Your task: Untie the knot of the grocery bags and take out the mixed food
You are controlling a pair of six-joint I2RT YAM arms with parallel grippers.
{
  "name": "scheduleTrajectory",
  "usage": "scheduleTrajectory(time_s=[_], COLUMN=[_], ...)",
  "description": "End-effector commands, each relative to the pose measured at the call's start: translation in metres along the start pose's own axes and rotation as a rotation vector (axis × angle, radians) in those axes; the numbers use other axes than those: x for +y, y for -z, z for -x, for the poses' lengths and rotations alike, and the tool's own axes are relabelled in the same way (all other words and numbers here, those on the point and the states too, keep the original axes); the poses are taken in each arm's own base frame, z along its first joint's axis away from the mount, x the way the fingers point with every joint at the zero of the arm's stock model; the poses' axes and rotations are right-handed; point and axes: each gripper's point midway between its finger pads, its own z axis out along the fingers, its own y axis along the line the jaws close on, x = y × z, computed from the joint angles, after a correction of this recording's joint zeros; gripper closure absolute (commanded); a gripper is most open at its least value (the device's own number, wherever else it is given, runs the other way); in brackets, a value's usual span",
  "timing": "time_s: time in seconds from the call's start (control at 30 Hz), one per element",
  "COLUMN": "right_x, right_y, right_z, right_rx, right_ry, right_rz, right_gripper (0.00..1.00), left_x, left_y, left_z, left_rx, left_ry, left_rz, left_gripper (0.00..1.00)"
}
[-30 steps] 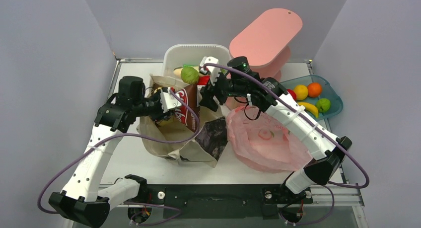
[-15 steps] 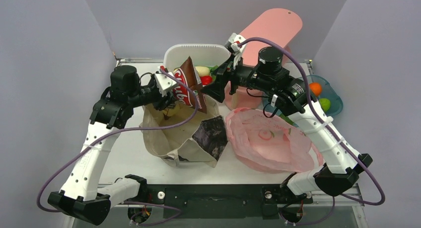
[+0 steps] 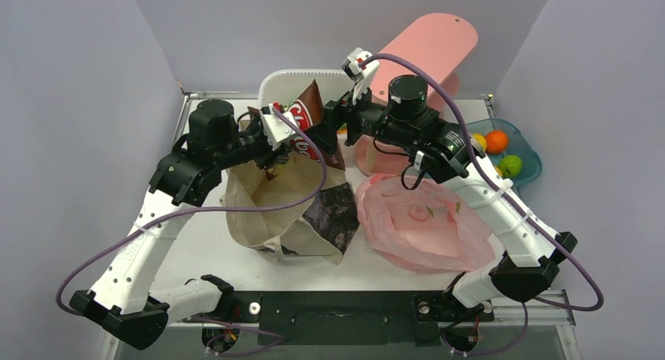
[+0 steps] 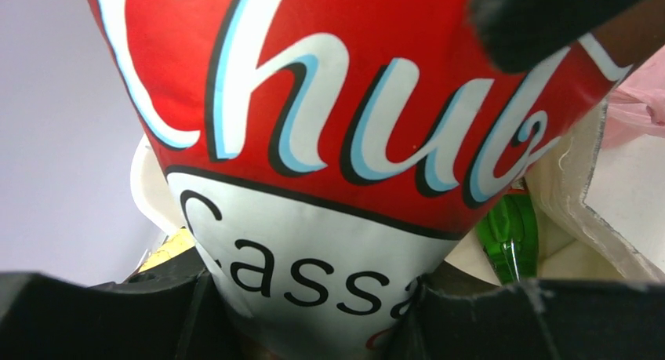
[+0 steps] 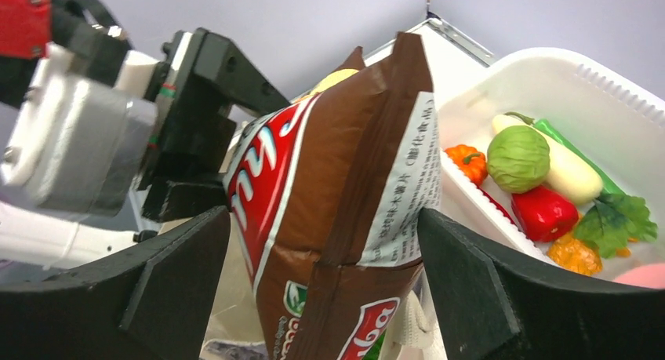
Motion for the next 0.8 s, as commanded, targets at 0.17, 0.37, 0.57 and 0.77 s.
scheduleTrajectory(time_s=[0.17, 0.37, 0.57, 0.77], right_x=[-0.025, 0.012, 0.019, -0.017], right_y=[-0.005, -0.01, -0.008, 0.012], right_z=[-0.007, -0.013, 0.004, 0.04], right_rx=[0.006, 0.031, -0.014, -0.12], right_ry=[-0.046, -0.074, -0.054, -0.133], right_rz=[-0.167, 0.033, 0.077, 0.039], right_gripper=[0.1, 0.13, 0.98, 1.0], left_x=[0.026, 0.028, 0.024, 0.031], left_y=[0.028, 0.034, 0.033, 0.039], left_z=[0.086, 0.105, 0.114, 0.107], left_rx=[-0.257, -0.306, -0.328, -0.309], left_ry=[-0.124, -0.141, -0.119, 0.0], left_rz=[0.122, 0.12, 0.1, 0.162], left_gripper=[1.0, 1.0, 1.0, 0.39])
